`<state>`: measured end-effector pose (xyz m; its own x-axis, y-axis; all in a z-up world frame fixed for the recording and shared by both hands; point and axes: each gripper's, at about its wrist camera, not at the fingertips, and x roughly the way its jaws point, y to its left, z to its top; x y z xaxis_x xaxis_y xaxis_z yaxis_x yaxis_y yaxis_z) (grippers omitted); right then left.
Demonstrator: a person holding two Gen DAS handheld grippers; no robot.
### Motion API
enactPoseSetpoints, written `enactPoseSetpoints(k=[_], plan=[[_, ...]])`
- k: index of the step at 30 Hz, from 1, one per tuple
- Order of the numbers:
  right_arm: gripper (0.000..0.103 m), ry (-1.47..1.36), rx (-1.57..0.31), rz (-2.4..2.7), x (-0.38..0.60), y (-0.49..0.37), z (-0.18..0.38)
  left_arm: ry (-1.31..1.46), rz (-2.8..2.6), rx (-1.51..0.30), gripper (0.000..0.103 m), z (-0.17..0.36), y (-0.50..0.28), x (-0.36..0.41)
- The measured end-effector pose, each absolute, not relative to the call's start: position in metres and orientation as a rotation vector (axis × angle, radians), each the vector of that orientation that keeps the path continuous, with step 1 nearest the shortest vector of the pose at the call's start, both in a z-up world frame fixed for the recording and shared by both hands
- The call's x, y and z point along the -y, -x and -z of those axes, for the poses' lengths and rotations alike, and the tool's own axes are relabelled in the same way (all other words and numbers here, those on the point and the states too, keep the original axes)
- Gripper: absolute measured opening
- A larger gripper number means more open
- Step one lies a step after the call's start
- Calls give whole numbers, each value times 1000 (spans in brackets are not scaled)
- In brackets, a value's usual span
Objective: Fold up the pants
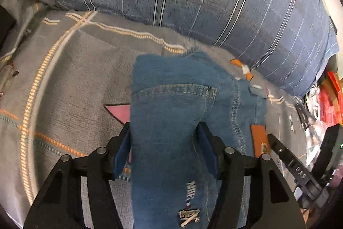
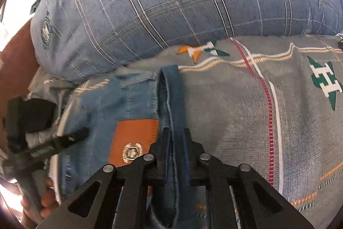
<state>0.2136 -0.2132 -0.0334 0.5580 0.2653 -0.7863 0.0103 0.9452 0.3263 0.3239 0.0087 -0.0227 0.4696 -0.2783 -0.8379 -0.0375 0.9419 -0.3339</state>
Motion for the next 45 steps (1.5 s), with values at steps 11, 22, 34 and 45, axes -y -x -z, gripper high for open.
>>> enactPoseSetpoints(k=[11, 22, 34, 45], plan=[[103, -123, -855, -35, 193, -157, -25, 49, -39, -839, 83, -20, -264, -5], [103, -40, -816, -6, 169, -72, -23, 32, -110, -883, 85, 6, -198, -9], [103, -39, -790, -9, 177, -37, -12, 20, -97, -845, 85, 10, -166, -10], [103, -18, -777, 2, 185, -26, -10, 11, -77, -835, 85, 10, -157, 3]])
